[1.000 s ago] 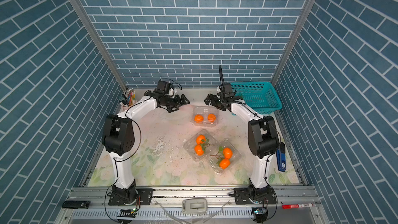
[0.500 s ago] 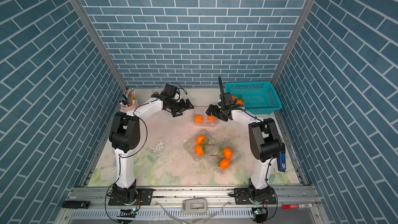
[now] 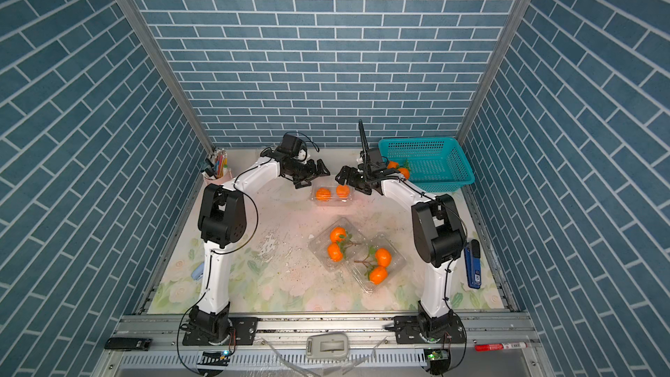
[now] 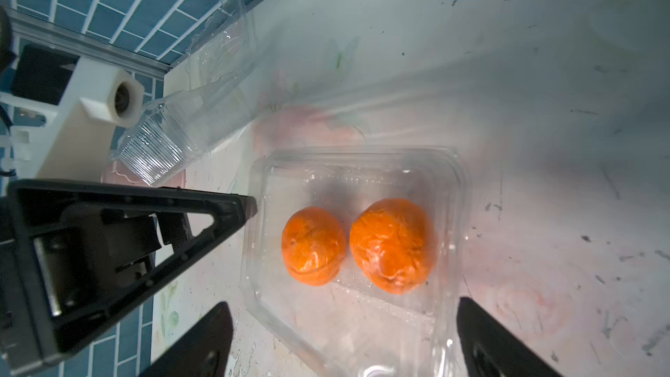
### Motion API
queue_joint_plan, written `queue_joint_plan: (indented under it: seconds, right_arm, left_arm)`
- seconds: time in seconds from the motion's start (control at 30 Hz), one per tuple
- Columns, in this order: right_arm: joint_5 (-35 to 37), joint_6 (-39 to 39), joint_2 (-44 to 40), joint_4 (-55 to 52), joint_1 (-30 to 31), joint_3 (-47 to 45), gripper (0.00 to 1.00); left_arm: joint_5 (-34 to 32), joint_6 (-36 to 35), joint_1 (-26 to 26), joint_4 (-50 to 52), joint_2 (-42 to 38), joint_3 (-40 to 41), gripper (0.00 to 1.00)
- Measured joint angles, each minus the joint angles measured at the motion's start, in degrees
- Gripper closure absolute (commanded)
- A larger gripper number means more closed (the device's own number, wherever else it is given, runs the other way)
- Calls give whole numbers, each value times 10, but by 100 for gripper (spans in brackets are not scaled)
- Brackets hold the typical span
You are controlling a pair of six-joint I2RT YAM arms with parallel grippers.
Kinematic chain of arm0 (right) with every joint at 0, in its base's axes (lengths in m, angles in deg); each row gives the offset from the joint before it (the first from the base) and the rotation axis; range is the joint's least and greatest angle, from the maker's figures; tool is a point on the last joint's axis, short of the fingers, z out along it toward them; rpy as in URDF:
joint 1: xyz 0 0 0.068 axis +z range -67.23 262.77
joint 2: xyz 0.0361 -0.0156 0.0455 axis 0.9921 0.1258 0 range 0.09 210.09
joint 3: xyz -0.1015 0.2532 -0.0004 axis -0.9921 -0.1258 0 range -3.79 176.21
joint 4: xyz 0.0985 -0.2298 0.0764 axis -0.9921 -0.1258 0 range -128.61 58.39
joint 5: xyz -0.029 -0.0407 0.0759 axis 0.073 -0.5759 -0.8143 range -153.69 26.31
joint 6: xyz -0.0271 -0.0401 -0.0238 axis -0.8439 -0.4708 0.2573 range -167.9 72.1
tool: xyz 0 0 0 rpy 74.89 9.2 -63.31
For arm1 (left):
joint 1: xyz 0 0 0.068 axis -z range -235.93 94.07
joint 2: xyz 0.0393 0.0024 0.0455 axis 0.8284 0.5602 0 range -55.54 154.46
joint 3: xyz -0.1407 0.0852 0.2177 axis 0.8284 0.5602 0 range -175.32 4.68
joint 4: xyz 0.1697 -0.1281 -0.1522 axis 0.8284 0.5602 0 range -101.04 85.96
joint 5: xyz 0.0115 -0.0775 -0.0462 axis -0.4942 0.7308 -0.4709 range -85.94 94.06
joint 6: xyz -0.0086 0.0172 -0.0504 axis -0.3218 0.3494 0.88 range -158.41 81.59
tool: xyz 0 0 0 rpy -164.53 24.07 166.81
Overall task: Take oranges out of containers
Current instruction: Open the packing box at the center of the board.
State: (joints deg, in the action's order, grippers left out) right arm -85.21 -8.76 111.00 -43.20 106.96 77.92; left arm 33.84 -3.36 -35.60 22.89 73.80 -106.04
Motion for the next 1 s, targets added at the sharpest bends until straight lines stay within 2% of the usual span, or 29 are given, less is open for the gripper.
queue_joint_plan:
  seconds: [0.2,0.57,1.0]
  right_arm:
    - [-22,16,-2,7,-30,-26,5]
    - [-71,68,1,78,-17,-27,5]
    - [-62,71,-25,95,-26,-120,5]
  left_arm:
    - [2,-7,-2,1,0,12,1]
    - [14,-8,0,-3,-2,33,1]
    - [26,-7,3,-29,-14,49,1]
